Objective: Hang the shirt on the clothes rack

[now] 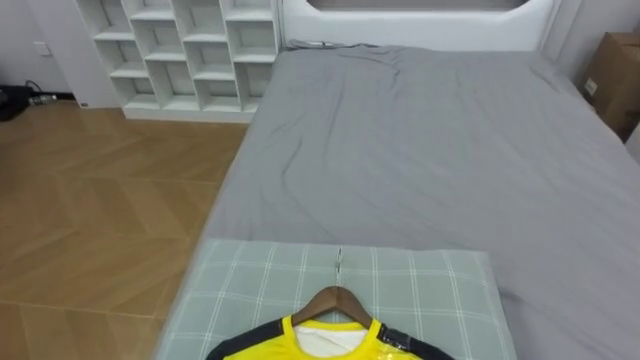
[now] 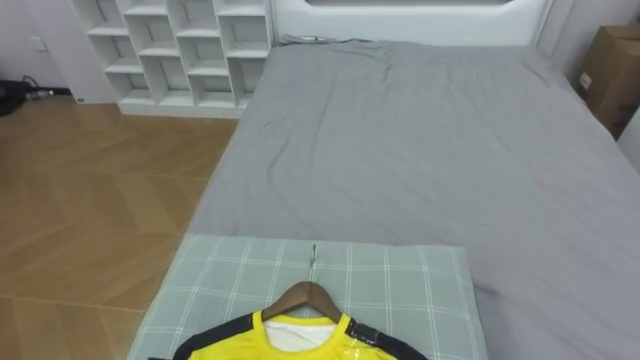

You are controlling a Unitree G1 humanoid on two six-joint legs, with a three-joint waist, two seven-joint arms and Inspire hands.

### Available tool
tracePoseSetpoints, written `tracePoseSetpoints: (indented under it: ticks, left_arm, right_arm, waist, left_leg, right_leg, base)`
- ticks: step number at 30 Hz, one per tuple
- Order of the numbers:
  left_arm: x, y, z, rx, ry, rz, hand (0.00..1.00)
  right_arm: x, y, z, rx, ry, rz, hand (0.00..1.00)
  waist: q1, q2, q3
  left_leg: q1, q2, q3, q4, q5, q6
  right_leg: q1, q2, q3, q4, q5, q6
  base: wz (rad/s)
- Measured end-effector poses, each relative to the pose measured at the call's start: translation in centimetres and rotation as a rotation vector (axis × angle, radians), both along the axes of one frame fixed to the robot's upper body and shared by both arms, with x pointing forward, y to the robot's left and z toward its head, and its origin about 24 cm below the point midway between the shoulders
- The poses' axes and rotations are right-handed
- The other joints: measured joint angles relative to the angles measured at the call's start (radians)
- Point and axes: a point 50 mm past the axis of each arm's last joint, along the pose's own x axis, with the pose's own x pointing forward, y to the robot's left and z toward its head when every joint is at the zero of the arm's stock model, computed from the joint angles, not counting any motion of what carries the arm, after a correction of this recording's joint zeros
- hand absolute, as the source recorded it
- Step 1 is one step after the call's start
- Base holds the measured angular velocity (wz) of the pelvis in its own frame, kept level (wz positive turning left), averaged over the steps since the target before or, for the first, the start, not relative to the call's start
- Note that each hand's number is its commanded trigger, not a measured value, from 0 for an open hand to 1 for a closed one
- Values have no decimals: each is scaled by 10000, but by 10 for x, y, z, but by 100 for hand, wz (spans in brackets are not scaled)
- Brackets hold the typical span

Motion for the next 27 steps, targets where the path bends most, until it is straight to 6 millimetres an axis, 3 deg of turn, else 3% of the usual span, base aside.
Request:
tracePoseSetpoints:
  ticks: [9,27]
  left_arm:
    - [0,0,0,-142,-96,320,0]
    - [0,0,0,-141,-82,352,0]
  right_arm:
    - [0,0,0,21,-5,5,0]
    - [-3,0,0,478,87,-363,0]
  waist:
    - [-6,-23,2]
    - [-5,30,46]
  left_leg:
    - [42,-8,13,-16,-20,12]
    - [-3,-52,1,-12,-183,101]
  right_leg:
    - [10,-18,-67,31,41,-56]
    - [11,-67,-384,-44,142,-365]
  base:
    - [0]
    - [0]
